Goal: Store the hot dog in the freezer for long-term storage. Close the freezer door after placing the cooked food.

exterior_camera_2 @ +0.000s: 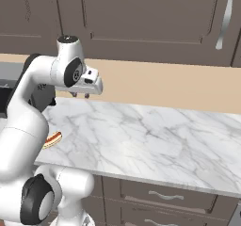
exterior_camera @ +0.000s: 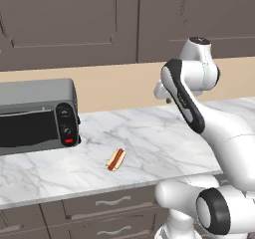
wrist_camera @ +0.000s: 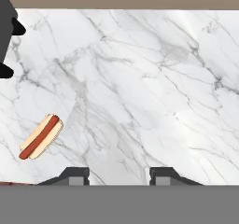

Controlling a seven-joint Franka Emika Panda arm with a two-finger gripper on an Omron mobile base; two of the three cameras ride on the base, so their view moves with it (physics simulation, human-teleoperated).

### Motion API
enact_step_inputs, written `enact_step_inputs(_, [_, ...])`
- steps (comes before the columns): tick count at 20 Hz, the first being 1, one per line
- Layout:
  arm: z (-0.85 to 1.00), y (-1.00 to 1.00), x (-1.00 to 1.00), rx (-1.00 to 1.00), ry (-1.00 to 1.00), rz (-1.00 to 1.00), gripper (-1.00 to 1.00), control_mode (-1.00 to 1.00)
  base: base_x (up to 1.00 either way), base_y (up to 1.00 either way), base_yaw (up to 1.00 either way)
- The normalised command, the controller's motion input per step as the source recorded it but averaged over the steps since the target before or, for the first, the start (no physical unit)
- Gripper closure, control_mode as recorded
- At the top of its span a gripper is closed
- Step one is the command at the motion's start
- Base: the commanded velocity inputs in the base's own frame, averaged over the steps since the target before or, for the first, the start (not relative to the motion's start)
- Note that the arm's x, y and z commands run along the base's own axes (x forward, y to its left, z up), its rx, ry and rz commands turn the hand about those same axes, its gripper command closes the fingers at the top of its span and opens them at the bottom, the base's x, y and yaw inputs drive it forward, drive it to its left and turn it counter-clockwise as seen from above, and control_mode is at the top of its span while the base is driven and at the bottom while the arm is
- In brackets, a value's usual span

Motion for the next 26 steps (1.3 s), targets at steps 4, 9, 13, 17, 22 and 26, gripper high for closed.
enact_step_inputs(4, [-0.09, 0.01, -0.04, 0.00, 0.08, -0.13, -1.00, -1.00, 0.00, 0.00, 0.00])
enact_step_inputs(9, [-0.22, 0.21, -0.15, 0.00, 0.00, -0.22, -1.00, -1.00, 0.00, 0.00, 0.00])
enact_step_inputs(13, [-0.29, 0.35, -0.05, 0.00, 0.00, -0.22, -1.00, -1.00, 0.00, 0.00, 0.00])
enact_step_inputs(17, [-0.29, 0.40, -0.04, 0.00, 0.00, -0.20, -1.00, -1.00, 0.00, 0.00, 0.00])
enact_step_inputs(22, [-0.24, 0.51, -0.04, 0.00, 0.00, -0.09, -1.00, -1.00, 0.00, 0.00, 0.00])
enact_step_inputs(26, [-0.28, 0.63, -0.01, -0.01, 0.00, 0.00, -1.00, -1.00, 0.00, 0.00, 0.00])
